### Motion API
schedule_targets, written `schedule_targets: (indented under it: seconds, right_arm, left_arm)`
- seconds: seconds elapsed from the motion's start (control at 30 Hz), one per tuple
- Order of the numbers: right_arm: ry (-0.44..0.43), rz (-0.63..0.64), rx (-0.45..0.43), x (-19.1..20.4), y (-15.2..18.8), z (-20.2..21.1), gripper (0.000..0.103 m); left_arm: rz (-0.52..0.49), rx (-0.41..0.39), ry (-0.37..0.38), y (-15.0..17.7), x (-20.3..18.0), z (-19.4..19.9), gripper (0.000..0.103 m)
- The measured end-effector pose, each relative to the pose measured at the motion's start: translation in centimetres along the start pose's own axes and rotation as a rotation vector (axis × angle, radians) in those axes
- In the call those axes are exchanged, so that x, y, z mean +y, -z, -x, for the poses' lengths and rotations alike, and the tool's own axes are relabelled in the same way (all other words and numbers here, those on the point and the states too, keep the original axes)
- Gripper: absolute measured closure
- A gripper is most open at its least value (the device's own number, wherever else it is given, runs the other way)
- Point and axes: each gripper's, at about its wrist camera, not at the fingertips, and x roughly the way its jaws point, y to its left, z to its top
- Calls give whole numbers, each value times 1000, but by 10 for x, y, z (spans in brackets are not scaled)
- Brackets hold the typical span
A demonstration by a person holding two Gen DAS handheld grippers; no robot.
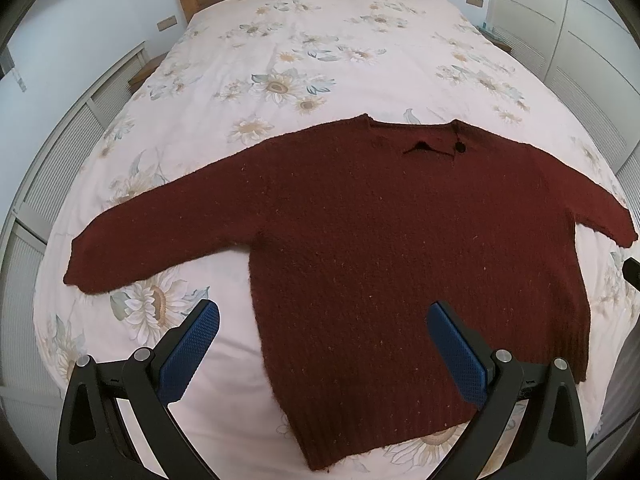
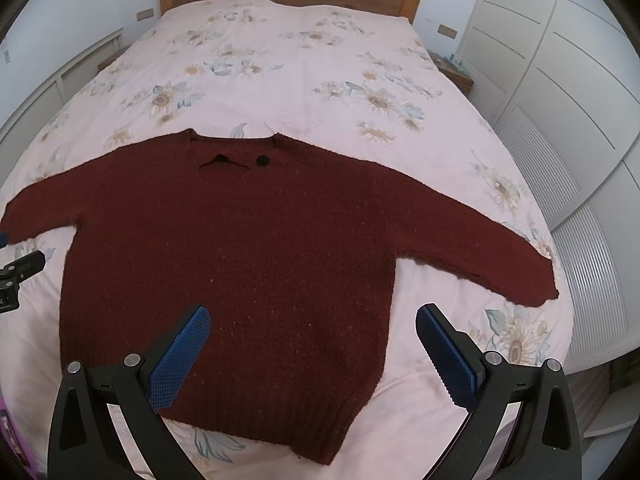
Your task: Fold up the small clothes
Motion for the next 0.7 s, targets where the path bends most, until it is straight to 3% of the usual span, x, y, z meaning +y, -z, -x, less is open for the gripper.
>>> schedule_targets:
  seconds: [0.7]
  right_arm:
    - [-4,13,11,0,-1,-4,1]
  left_arm:
    - [-19,14,6,3,-4,-4,1]
